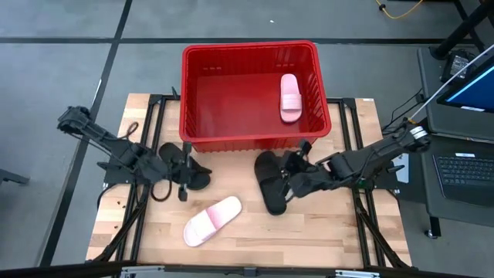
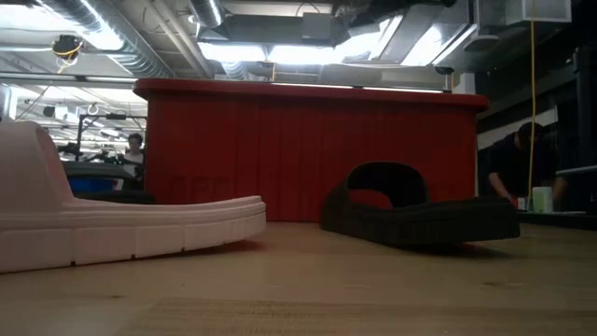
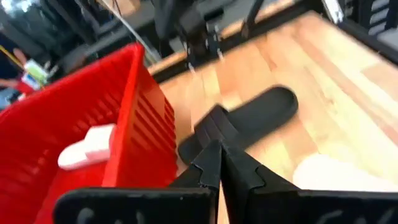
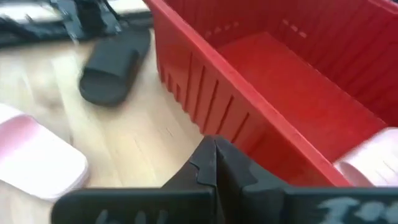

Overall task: Pick and place slides into bin
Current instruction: Put the pink slipper into the red bin

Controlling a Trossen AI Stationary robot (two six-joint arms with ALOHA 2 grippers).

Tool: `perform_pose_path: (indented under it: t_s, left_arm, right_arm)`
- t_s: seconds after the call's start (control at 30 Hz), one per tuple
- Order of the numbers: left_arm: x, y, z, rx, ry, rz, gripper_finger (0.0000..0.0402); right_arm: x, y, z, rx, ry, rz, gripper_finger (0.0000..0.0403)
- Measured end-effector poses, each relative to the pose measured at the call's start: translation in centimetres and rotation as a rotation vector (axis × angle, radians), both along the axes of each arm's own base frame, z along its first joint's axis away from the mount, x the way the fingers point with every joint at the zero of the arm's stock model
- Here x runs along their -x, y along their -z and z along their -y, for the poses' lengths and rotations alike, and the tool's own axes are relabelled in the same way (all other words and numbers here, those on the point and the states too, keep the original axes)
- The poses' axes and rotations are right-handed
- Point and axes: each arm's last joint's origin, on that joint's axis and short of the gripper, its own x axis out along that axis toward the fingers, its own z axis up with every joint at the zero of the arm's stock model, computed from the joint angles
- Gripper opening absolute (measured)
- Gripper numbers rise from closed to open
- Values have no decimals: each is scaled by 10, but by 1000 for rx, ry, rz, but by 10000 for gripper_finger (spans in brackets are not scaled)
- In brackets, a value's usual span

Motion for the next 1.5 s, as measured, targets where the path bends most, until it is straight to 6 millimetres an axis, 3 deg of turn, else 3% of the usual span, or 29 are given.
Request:
perform_pose_path:
  t_s: [0.17, 0.4, 0.9, 1.07, 1.5]
  left_arm:
    - [-11, 1, 26, 49, -37, -83, 2]
    - [-31, 1, 64, -31, -78, -129, 2]
    - [-43, -1, 126, 140, -89, -362, 2]
    - [-47, 6, 131, 172, -48, -446, 2]
    - [-67, 6, 105, 315, -124, -524, 2]
  right_arm:
    - [14, 3, 6, 18, -55, 48, 0]
    - [27, 3, 12, 47, -96, 22, 1]
    - [26, 3, 10, 93, -168, -21, 1]
    - [26, 3, 10, 106, -176, -28, 1]
    - [26, 4, 8, 52, -234, -40, 1]
